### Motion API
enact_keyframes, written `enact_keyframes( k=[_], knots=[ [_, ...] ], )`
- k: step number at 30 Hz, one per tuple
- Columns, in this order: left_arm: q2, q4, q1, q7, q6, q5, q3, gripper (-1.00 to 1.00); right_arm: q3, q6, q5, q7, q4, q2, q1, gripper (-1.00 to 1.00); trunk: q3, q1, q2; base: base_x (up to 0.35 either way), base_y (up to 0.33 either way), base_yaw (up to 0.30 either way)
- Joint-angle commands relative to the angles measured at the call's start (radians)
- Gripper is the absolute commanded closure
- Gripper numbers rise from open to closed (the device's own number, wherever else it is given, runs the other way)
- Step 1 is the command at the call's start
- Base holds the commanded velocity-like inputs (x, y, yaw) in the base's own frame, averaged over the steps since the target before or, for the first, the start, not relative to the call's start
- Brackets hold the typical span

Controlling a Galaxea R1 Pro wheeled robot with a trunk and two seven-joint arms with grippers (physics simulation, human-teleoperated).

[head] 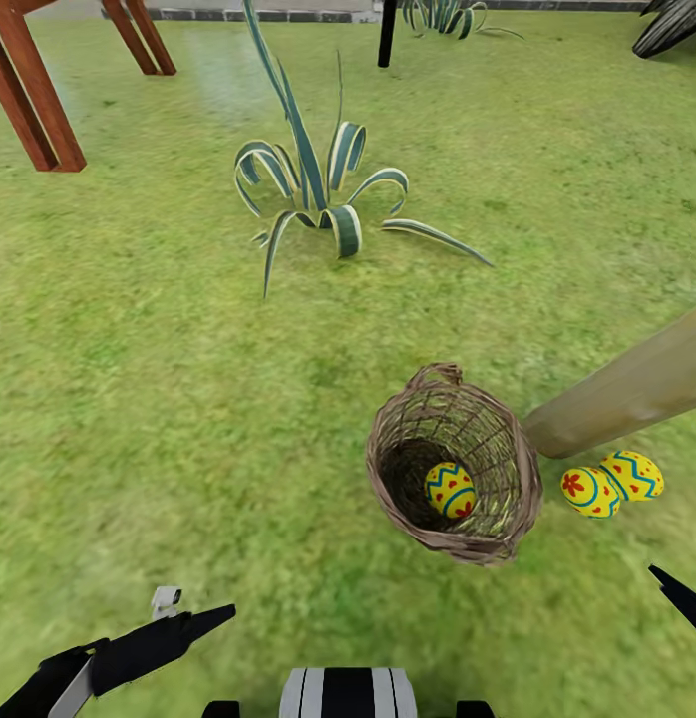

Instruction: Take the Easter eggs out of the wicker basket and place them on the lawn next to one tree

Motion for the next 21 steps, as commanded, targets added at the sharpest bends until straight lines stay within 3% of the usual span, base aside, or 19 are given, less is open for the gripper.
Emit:
enact_keyframes(
  k=[1,11,21],
  knots=[
    [0.0,0.0,0.0,-0.003,0.01,0.004,-0.002,-1.0,0.008,0.009,-0.008,0.005,0.004,0.0,-0.002,-1.0,0.0,0.0,0.0,0.007,0.022,-0.238],
    [0.0,0.0,0.0,-0.003,0.012,0.004,-0.001,-1.0,0.008,0.008,-0.008,0.006,0.004,0.0,-0.002,-1.0,0.01,-0.008,0.014,0.001,0.003,-0.223],
    [0.0,0.0,0.0,-0.004,0.012,0.004,-0.001,-1.0,0.008,0.008,-0.008,0.009,0.005,0.0,-0.002,-1.0,0.042,-0.046,0.084,0.0,0.0,-0.022]
  ],
)
